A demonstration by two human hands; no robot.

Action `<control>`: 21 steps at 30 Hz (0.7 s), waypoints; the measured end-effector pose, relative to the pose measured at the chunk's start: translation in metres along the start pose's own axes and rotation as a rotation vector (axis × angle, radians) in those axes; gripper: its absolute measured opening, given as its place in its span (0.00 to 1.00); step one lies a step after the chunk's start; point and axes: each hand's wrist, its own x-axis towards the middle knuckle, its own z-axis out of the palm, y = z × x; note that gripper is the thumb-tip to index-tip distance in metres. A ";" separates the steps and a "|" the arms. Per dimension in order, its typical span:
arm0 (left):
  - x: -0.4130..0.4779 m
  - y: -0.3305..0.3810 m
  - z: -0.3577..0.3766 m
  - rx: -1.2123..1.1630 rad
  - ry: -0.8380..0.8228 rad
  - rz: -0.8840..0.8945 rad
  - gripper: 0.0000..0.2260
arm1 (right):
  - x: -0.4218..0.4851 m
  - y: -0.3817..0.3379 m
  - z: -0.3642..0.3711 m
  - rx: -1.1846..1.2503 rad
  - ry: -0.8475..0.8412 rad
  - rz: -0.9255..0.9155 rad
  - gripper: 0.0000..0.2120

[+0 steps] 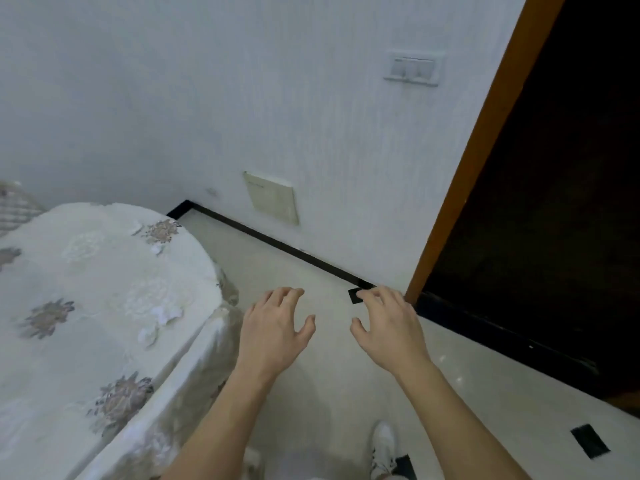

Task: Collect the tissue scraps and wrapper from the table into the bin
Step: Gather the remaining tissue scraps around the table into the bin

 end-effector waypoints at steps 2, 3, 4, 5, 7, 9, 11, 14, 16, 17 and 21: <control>0.024 0.004 0.003 0.019 0.001 -0.069 0.22 | 0.035 0.008 -0.002 0.007 -0.019 -0.055 0.20; 0.035 0.004 0.004 0.022 0.004 -0.105 0.22 | 0.051 0.012 -0.003 0.013 -0.018 -0.083 0.20; 0.045 0.004 0.004 0.023 0.008 -0.142 0.23 | 0.067 0.016 -0.003 0.018 -0.022 -0.112 0.20; 0.054 0.003 0.004 0.027 0.016 -0.176 0.23 | 0.082 0.018 -0.002 0.020 -0.029 -0.143 0.20; 0.065 -0.004 0.002 0.033 0.045 -0.244 0.23 | 0.111 0.018 0.002 0.025 -0.057 -0.207 0.19; 0.066 -0.016 -0.001 0.042 0.063 -0.321 0.23 | 0.135 0.010 0.010 0.037 -0.097 -0.274 0.19; 0.059 -0.031 -0.006 0.058 0.077 -0.415 0.22 | 0.156 -0.008 0.021 0.057 -0.127 -0.357 0.19; 0.043 -0.054 -0.013 0.066 0.108 -0.568 0.20 | 0.182 -0.045 0.042 0.085 -0.171 -0.492 0.18; 0.030 -0.069 -0.018 0.070 0.123 -0.667 0.21 | 0.192 -0.075 0.055 0.095 -0.218 -0.580 0.17; 0.024 -0.078 -0.020 0.074 0.132 -0.716 0.22 | 0.196 -0.090 0.061 0.102 -0.230 -0.624 0.17; 0.004 -0.119 -0.023 0.078 0.174 -0.868 0.23 | 0.209 -0.147 0.089 0.136 -0.284 -0.762 0.17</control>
